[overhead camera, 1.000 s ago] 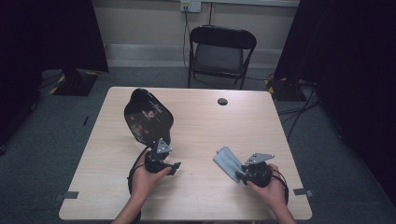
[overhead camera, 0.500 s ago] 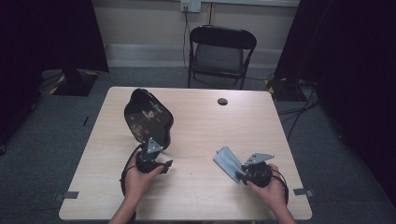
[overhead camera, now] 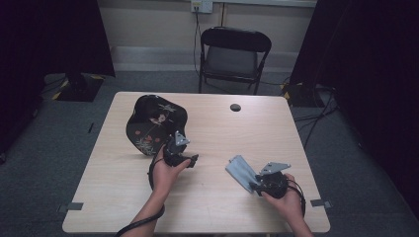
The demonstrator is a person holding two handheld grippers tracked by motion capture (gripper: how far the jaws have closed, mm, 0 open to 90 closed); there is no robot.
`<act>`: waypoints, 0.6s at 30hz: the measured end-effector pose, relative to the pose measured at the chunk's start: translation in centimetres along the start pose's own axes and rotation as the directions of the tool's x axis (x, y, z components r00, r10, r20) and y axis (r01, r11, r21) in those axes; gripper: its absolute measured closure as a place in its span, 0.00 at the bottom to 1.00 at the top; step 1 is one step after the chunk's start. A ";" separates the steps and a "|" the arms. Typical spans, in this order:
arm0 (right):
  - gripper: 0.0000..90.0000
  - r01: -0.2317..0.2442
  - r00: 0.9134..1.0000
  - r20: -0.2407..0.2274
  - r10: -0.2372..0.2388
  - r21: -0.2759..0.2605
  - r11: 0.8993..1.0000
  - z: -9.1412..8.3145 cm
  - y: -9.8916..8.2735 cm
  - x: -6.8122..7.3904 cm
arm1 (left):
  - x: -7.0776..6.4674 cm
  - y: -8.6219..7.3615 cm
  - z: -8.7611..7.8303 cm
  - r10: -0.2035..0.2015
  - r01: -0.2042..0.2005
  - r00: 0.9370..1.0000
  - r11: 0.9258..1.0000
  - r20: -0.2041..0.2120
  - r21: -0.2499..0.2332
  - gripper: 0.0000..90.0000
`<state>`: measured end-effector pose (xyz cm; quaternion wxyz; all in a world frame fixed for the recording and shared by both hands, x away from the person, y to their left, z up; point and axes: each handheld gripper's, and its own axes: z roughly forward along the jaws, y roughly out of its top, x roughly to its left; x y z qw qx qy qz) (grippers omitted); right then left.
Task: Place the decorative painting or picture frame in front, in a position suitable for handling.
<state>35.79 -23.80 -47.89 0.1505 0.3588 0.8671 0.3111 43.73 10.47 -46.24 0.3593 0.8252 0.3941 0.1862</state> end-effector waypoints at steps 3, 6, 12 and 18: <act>0.66 0.001 1.000 0.001 -0.001 0.002 1.000 0.0 0.0 0.0 | 0.4 0.4 0.5 -0.003 0.003 1.000 1.000 0.000 0.004 0.31; 0.66 -0.002 1.000 0.000 0.002 0.005 1.000 0.0 0.1 0.0 | 0.7 0.3 0.6 -0.014 0.014 1.000 1.000 0.003 0.009 0.32; 0.66 -0.001 1.000 -0.003 0.001 0.000 1.000 0.0 0.0 0.0 | 0.3 -2.0 -1.3 0.001 -0.002 0.999 0.999 0.039 0.033 0.32; 0.66 0.001 1.000 0.001 -0.001 0.003 1.000 0.0 0.0 0.0 | 1.1 -5.8 -3.9 -0.036 0.034 0.999 0.997 0.024 0.065 0.32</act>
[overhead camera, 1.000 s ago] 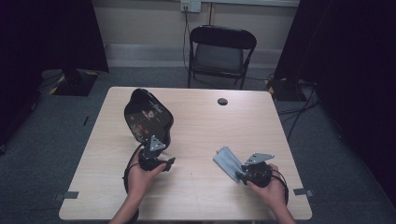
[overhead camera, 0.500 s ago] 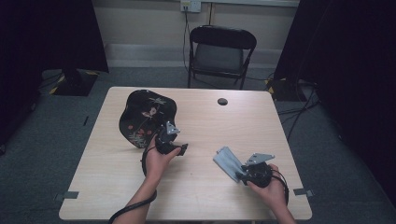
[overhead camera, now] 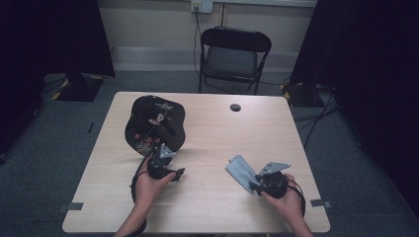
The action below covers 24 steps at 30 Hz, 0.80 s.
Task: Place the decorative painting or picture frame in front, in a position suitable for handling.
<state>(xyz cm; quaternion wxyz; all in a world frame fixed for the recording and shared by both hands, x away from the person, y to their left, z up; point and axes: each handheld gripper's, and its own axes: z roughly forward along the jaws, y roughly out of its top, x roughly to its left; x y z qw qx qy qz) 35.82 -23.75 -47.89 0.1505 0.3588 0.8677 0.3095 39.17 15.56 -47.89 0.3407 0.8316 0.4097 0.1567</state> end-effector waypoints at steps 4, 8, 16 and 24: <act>0.66 0.004 1.000 0.004 -0.004 0.004 1.000 0.0 0.1 0.0 | 1.4 -1.6 -1.6 -0.039 0.039 0.999 0.999 -0.022 -0.005 0.31; 0.66 0.002 1.000 0.006 -0.002 0.004 1.000 0.0 0.1 0.1 | 2.9 -2.4 -3.0 -0.082 0.081 0.995 0.996 -0.062 -0.023 0.31; 0.66 0.000 1.000 0.005 0.000 0.003 1.000 0.0 0.1 0.1 | 5.8 -3.1 -4.7 -0.155 0.151 0.981 0.988 -0.118 -0.041 0.31; 0.66 0.000 1.000 0.006 0.000 0.007 1.000 0.0 0.1 0.1 | 7.9 -3.4 -5.0 -0.197 0.191 0.969 0.980 -0.152 -0.055 0.30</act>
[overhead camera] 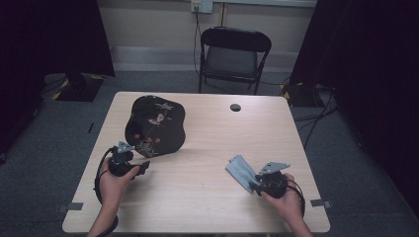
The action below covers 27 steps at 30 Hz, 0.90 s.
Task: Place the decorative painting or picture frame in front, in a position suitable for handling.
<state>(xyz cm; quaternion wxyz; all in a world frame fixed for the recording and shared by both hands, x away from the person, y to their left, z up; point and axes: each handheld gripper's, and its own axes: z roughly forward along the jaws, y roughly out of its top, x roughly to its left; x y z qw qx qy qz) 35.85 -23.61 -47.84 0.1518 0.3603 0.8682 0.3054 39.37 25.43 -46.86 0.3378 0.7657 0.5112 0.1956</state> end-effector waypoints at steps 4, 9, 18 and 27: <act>0.66 0.000 1.000 0.002 0.000 -0.001 1.000 0.0 0.0 0.0 | 0.7 0.6 0.2 -0.008 0.008 1.000 1.000 0.000 -0.017 0.29; 0.66 0.001 1.000 0.004 -0.001 0.004 1.000 0.0 0.1 0.0 | 0.9 1.4 0.7 -0.018 0.018 1.000 0.999 0.014 -0.036 0.29; 0.66 0.003 1.000 0.001 -0.003 0.000 1.000 0.0 0.0 0.0 | -0.3 1.3 0.6 0.020 -0.019 0.999 0.999 0.031 -0.042 0.27; 0.66 0.004 1.000 0.000 -0.004 0.002 1.000 0.0 0.1 0.0 | -2.1 0.4 -0.1 0.057 -0.054 0.996 0.998 0.064 -0.037 0.27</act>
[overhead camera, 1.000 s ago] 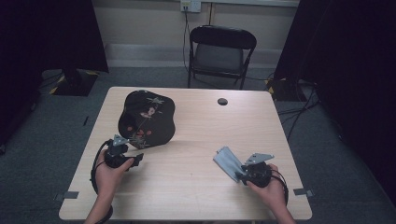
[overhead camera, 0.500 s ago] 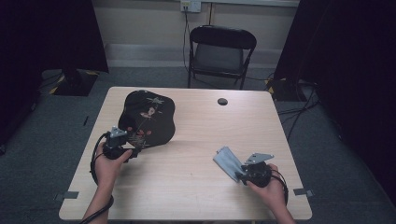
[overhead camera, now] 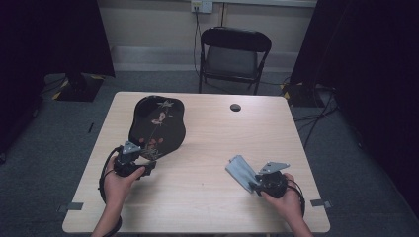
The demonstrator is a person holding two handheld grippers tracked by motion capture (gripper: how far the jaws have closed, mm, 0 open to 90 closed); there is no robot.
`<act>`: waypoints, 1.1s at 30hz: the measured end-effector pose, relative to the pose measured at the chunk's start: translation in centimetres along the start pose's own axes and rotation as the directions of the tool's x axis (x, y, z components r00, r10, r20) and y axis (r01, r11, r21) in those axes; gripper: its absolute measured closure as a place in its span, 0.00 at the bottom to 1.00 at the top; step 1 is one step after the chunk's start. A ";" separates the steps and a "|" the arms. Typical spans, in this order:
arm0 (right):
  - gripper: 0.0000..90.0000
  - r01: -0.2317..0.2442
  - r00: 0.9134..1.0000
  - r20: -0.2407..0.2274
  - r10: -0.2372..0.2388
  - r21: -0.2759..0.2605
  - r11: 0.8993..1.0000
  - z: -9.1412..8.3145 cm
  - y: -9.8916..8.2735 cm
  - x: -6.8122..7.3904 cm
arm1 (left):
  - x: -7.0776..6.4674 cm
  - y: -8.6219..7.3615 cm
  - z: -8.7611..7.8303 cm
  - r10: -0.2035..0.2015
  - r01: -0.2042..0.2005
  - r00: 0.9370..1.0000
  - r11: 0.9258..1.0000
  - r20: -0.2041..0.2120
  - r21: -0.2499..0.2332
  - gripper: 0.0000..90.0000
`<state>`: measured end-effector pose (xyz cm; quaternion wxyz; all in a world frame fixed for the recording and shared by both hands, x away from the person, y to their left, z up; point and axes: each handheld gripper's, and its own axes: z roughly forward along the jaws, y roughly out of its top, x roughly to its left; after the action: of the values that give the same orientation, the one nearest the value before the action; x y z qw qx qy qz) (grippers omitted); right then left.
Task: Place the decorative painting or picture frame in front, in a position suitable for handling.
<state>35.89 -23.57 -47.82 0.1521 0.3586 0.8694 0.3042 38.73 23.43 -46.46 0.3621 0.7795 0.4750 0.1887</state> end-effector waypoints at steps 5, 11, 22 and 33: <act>0.66 0.002 1.000 0.002 -0.002 0.002 1.000 0.0 0.0 0.0 | 0.7 0.0 0.1 -0.025 0.025 0.999 1.000 -0.022 0.012 0.27; 0.66 -0.002 1.000 -0.001 0.002 -0.001 1.000 0.0 0.0 0.0 | 0.5 0.9 0.3 -0.010 0.010 1.000 1.000 -0.018 0.003 0.31; 0.66 -0.001 1.000 -0.002 0.001 0.000 1.000 0.0 0.0 -0.1 | -0.8 0.4 0.4 -0.024 0.023 0.999 1.000 0.048 0.020 0.35; 0.66 0.002 1.000 -0.002 -0.002 -0.001 1.000 0.1 0.1 -0.1 | -0.1 1.2 0.0 -0.092 0.092 0.995 0.996 0.045 0.009 0.17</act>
<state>36.02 -23.54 -47.82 0.1516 0.3575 0.8697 0.3046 39.43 22.99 -45.59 0.3784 0.7620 0.5029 0.1526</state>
